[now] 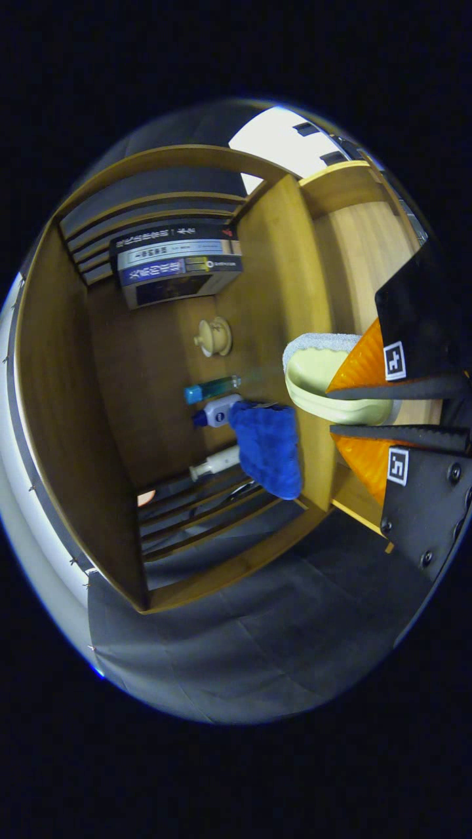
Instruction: Pull open the drawer, take out the items inside it, and place them on the countertop above the cabinet.
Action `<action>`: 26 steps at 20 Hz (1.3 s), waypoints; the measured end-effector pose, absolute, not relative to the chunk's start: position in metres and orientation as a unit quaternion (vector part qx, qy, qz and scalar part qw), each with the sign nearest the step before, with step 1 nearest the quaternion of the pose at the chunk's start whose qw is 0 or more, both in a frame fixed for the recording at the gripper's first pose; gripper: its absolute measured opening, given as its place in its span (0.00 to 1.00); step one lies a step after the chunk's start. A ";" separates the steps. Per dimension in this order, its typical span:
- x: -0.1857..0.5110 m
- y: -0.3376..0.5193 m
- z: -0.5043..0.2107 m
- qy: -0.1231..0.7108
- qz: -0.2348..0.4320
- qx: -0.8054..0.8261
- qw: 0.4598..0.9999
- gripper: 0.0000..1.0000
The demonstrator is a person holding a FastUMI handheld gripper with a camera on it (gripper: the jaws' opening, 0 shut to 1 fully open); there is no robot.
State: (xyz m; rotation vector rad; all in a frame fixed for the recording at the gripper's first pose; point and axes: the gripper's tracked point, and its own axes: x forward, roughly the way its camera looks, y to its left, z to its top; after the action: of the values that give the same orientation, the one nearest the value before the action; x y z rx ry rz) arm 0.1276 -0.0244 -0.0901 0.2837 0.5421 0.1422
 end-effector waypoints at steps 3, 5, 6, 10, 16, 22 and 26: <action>0.161 -0.036 -0.082 0.256 0.056 0.136 0.955 0.24; 0.185 -0.037 -0.078 0.248 0.054 0.134 0.958 0.24; 0.195 -0.038 -0.077 0.245 0.057 0.130 0.959 0.24; 0.229 -0.037 -0.092 0.250 0.063 0.127 0.958 0.24; 0.248 -0.041 -0.135 0.281 0.077 0.139 0.946 0.24; 0.254 -0.052 -0.164 0.307 0.055 0.135 0.941 0.24; 0.256 -0.059 -0.168 0.304 0.044 0.148 0.940 0.27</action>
State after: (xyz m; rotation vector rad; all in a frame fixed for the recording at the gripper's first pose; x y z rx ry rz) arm 0.2557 -0.0592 -0.1679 0.3015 0.6215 0.0893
